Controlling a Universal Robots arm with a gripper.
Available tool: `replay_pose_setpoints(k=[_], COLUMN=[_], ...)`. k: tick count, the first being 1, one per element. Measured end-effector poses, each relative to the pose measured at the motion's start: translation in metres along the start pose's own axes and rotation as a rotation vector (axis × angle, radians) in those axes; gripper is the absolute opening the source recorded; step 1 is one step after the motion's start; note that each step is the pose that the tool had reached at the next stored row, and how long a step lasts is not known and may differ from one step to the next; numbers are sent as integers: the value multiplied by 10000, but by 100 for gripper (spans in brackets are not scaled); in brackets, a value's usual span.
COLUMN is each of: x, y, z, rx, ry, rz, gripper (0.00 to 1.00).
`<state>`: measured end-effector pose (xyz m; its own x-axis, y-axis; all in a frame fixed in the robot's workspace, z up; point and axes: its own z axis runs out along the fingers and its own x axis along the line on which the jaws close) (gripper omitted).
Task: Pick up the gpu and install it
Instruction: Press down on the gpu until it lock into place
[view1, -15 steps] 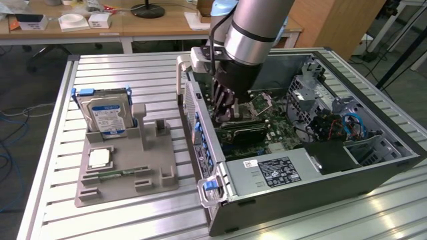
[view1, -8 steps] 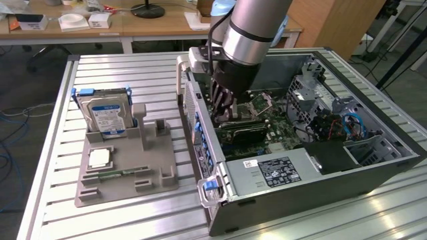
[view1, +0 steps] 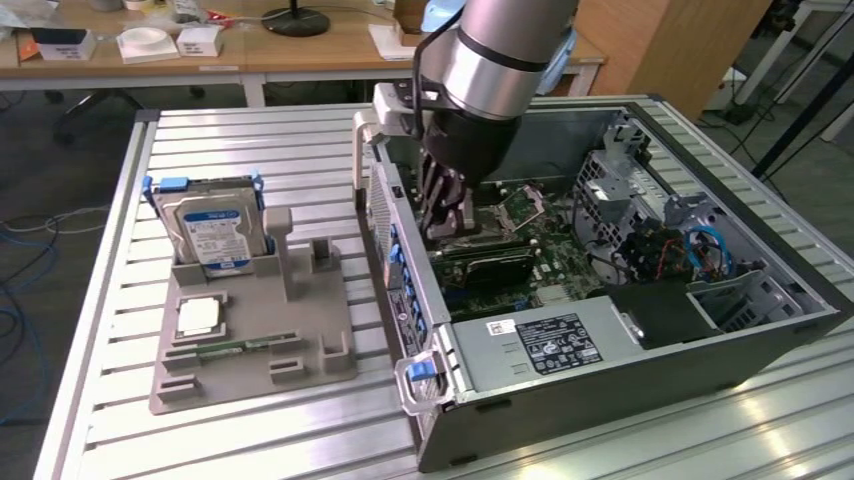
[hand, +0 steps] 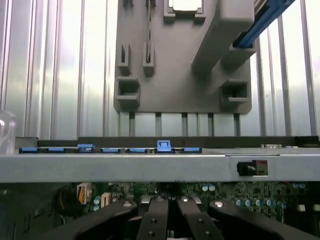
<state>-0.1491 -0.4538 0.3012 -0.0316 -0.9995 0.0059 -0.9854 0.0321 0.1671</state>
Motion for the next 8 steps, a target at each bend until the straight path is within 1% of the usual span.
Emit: replay_pose_setpoints(k=[3, 6, 8], x=[0, 1, 1], y=[14, 7, 5], z=[19, 66, 79], rx=[2, 27, 41], ry=[3, 15, 26], rz=[0, 2, 4], gripper=[11, 11, 11])
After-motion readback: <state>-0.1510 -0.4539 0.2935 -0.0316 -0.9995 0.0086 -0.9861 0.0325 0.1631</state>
